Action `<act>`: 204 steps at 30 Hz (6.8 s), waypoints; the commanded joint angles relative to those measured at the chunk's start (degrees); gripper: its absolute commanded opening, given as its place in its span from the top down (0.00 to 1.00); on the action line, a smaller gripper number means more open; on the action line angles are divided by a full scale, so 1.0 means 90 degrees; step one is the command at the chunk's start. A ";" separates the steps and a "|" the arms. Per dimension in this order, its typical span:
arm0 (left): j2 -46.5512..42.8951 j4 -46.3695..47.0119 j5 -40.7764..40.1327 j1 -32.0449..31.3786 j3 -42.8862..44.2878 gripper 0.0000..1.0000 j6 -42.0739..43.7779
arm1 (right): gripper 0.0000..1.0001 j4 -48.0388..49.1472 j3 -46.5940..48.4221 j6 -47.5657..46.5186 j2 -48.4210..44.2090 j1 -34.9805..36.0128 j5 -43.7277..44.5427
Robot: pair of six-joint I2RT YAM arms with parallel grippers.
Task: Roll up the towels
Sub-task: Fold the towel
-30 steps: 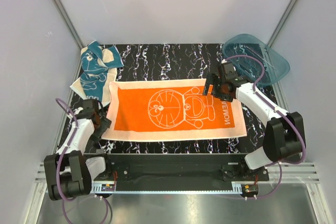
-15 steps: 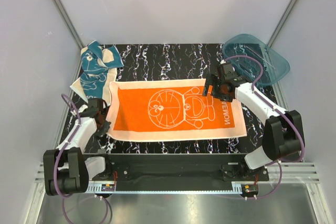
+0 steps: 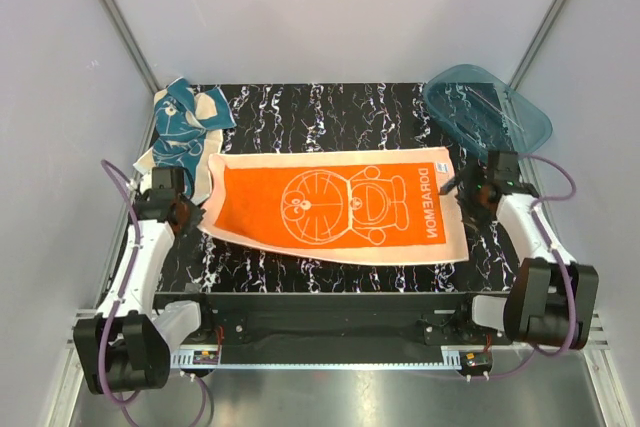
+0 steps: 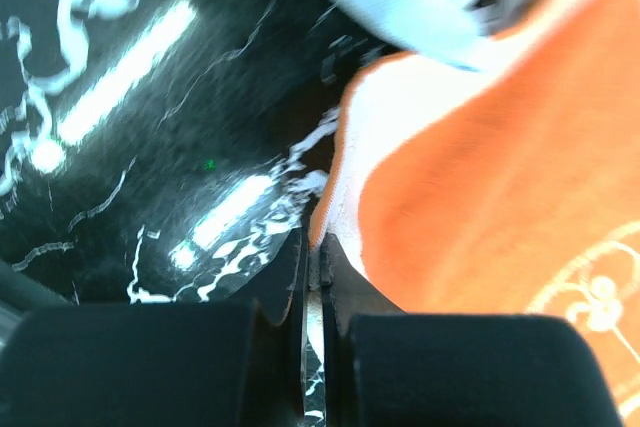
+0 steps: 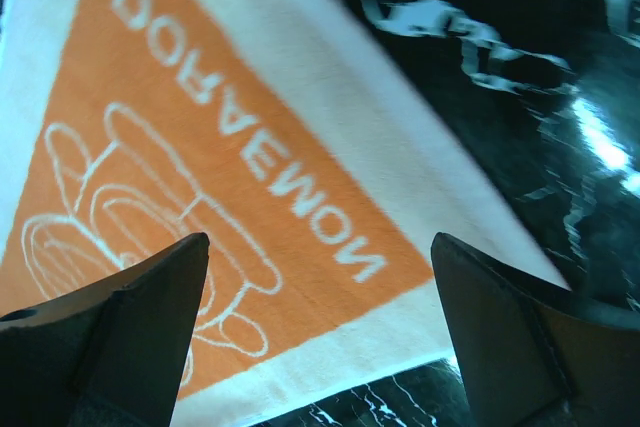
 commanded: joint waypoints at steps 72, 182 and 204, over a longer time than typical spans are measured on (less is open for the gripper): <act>-0.0542 -0.0426 0.1707 0.0500 0.0904 1.00 0.1355 | 1.00 -0.2823 -0.0036 0.1209 -0.3487 -0.0934 0.0605; 0.5141 0.0091 0.0997 0.0295 0.3893 0.85 0.2136 | 0.57 0.1024 0.2280 -0.0324 0.4080 0.0111 -0.1075; 0.5004 -0.0730 -0.0401 0.0636 0.3952 0.72 0.2508 | 0.48 0.0486 0.1695 -0.0363 0.3641 -0.0143 -0.0030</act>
